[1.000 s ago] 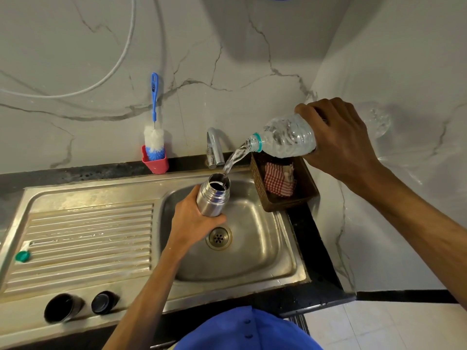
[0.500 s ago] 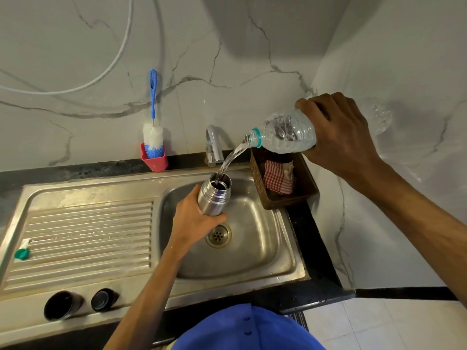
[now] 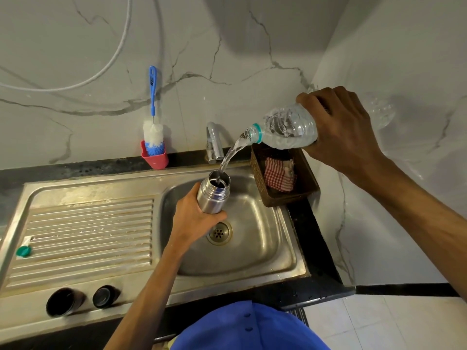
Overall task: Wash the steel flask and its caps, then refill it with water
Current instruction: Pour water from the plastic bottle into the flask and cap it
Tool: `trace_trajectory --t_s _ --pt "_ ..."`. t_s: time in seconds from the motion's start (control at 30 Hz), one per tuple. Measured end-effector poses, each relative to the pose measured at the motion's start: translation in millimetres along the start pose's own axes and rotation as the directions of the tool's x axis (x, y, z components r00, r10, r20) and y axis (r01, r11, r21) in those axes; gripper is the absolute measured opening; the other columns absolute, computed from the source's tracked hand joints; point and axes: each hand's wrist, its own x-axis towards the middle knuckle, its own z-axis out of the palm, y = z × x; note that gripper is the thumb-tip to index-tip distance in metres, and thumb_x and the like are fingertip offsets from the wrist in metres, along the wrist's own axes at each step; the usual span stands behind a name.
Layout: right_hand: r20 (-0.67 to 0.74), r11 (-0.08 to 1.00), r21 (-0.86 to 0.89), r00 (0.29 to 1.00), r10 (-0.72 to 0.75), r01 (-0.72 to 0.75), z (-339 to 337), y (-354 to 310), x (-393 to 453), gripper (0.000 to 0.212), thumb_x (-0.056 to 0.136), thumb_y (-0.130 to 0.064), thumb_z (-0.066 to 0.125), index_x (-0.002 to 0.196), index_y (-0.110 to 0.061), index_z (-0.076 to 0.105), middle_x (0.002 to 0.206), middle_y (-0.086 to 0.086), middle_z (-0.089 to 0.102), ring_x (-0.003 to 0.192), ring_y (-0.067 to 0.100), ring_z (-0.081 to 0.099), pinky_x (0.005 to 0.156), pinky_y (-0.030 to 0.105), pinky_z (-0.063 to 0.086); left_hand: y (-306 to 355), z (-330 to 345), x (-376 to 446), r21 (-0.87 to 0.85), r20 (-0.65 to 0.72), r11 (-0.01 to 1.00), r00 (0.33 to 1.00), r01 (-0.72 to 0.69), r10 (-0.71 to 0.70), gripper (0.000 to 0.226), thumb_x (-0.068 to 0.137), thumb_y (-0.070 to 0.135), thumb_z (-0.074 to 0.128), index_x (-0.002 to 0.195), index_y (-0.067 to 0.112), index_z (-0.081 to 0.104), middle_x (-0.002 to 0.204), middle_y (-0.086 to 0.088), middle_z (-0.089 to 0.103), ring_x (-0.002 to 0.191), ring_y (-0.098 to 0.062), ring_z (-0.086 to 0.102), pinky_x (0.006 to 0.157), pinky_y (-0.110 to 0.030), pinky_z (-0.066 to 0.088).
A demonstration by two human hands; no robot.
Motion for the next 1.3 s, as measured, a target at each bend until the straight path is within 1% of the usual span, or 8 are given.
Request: trace_trajectory --t_s 0.33,0.4,0.53,0.77,0.97,1.1,1.23,1.3 --pt "-0.004 1.0 -0.002 1.0 0.006 -0.006 -1 -2 0 0.063 0.079 -0.027 0.085 0.131 -0.005 0.057 0.12 0.02 0.064 0.106 0.04 0.061 0.09 0.05 0.051 -2 0 -1 -0.001 -0.003 1.0 1.0 0.009 -0.009 0.074 0.064 0.019 0.097 0.118 0.04 0.051 0.094 0.027 0.062 0.084 0.007 0.061 0.07 -0.005 0.038" --pt "0.002 1.0 -0.002 1.0 0.008 -0.008 -1 -3 -1 0.065 0.078 -0.027 0.086 0.131 -0.005 0.057 0.121 0.02 0.064 0.107 0.04 0.061 0.09 0.051 0.051 -4 1 -1 0.0 -0.005 1.0 1.0 0.008 -0.008 0.074 0.064 0.019 0.097 0.118 0.039 0.05 0.094 0.027 0.061 0.085 0.006 0.06 0.071 -0.008 0.039" --pt "-0.001 1.0 -0.003 1.0 0.006 -0.006 0 -4 -1 0.065 0.077 -0.026 0.086 0.132 -0.006 0.057 0.121 0.02 0.063 0.106 0.04 0.061 0.09 0.051 0.051 -7 3 -1 0.006 -0.01 1.0 1.0 0.013 -0.013 0.075 0.065 0.02 0.097 0.119 0.038 0.049 0.095 0.028 0.058 0.085 0.007 0.058 0.072 -0.008 0.038" --pt "0.01 1.0 -0.006 1.0 0.009 -0.008 0 -6 -1 0.07 0.075 -0.03 0.088 0.133 -0.006 0.057 0.122 0.019 0.063 0.108 0.039 0.06 0.091 0.05 0.05 -16 5 1 0.005 -0.014 1.0 1.0 0.027 -0.027 0.076 0.062 0.024 0.099 0.125 0.03 0.058 0.103 0.015 0.067 0.09 0.002 0.063 0.074 -0.013 0.044" --pt "-0.016 1.0 -0.016 1.0 0.004 -0.004 0 -7 0 0.065 0.078 -0.031 0.085 0.132 -0.006 0.059 0.121 0.018 0.064 0.107 0.038 0.06 0.09 0.048 0.049 -15 3 0 -0.004 -0.019 0.999 0.999 0.049 -0.049 0.075 0.063 0.02 0.098 0.117 0.036 0.05 0.095 0.026 0.059 0.086 0.004 0.059 0.072 -0.013 0.041" --pt "-0.019 1.0 -0.016 1.0 0.008 -0.008 0 -7 0 0.066 0.075 -0.027 0.087 0.131 -0.006 0.058 0.121 0.018 0.064 0.107 0.038 0.06 0.089 0.047 0.049 -15 2 0 0.002 -0.02 0.999 0.999 0.046 -0.046 0.071 0.064 0.019 0.098 0.115 0.035 0.052 0.093 0.026 0.059 0.084 0.004 0.059 0.071 -0.012 0.04" --pt "-0.011 1.0 -0.015 1.0 0.002 -0.003 1 -8 -1 0.07 0.073 -0.026 0.089 0.132 -0.006 0.057 0.121 0.019 0.063 0.107 0.039 0.061 0.089 0.049 0.051 -19 2 0 0.001 -0.021 0.999 0.999 0.049 -0.049 0.071 0.062 0.021 0.099 0.117 0.033 0.056 0.096 0.02 0.065 0.086 0.0 0.063 0.071 -0.014 0.043" --pt "-0.009 1.0 -0.019 1.0 -0.001 0.001 1 -8 -2 0.071 0.073 -0.027 0.09 0.132 -0.005 0.057 0.121 0.019 0.063 0.106 0.039 0.061 0.089 0.049 0.051 -19 2 -1 -0.001 -0.021 0.999 0.998 0.051 -0.051 0.073 0.062 0.021 0.099 0.117 0.034 0.054 0.096 0.022 0.062 0.087 0.001 0.062 0.071 -0.013 0.042"
